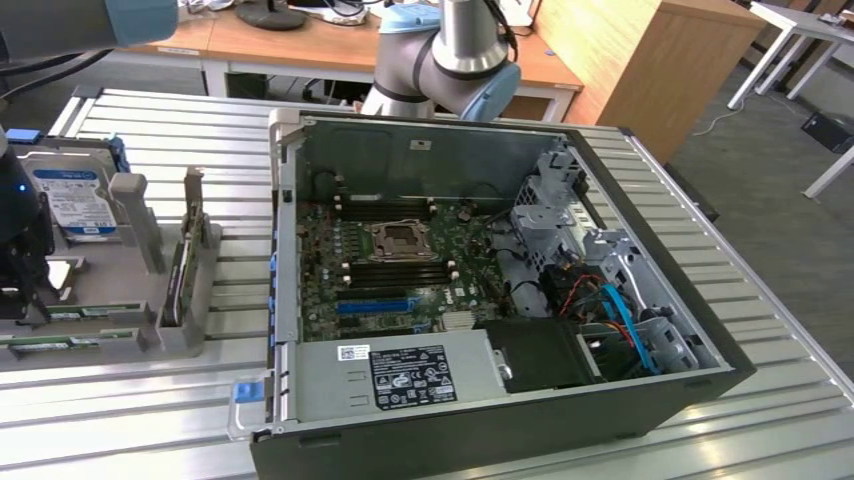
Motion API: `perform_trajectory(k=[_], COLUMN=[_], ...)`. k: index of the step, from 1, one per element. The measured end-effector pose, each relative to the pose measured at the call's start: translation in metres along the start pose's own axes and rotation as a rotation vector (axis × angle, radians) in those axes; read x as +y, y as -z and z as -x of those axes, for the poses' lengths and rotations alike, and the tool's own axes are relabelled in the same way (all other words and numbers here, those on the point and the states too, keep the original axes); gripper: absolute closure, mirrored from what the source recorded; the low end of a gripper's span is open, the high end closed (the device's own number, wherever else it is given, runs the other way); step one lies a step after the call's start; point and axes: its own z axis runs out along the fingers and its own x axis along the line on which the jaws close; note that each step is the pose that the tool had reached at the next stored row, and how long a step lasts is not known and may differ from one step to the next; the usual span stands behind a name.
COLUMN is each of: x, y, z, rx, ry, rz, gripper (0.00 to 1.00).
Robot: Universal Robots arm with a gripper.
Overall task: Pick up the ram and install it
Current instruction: 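Pick up the ram and move it above insertion slot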
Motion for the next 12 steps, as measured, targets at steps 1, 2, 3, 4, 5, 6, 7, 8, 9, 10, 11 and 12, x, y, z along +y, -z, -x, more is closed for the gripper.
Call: perform_trajectory(k=[1, 2, 3, 4, 5, 6, 7, 8, 9, 10, 11, 12], x=[0.0000, -0.0001, -0.0002, -0.0001, -0.0002, -0.0002, -0.0003, -0.0003, -0.0003, -0.0004, -0.0004, -0.0004], y=[-0.0001, -0.0010, -0.0019, -0.0028, -0.0038, -0.0047, -0.0055, -0.0065, -0.0075, -0.0085, -0.0095, -0.0104], z=[0.000, 0.000, 0.000, 0.000, 0.000, 0.000, 0.000, 0.000, 0.000, 0.000, 0.000, 0.000], rx=[0.0000, -0.0003, -0.0003, -0.0002, -0.0002, -0.0002, -0.0001, -0.0001, -0.0001, -0.0001, -0.0001, -0.0001], ry=[0.000, 0.000, 0.000, 0.000, 0.000, 0.000, 0.000, 0.000, 0.000, 0.000, 0.000, 0.000], rz=[0.0000, -0.0004, -0.0004, -0.0002, -0.0002, -0.0002, -0.0001, -0.0001, -0.0001, -0.0002, -0.0001, -0.0001], gripper=[0.70, 0.70, 0.70, 0.70, 0.70, 0.70, 0.70, 0.70, 0.70, 0.70, 0.70, 0.70])
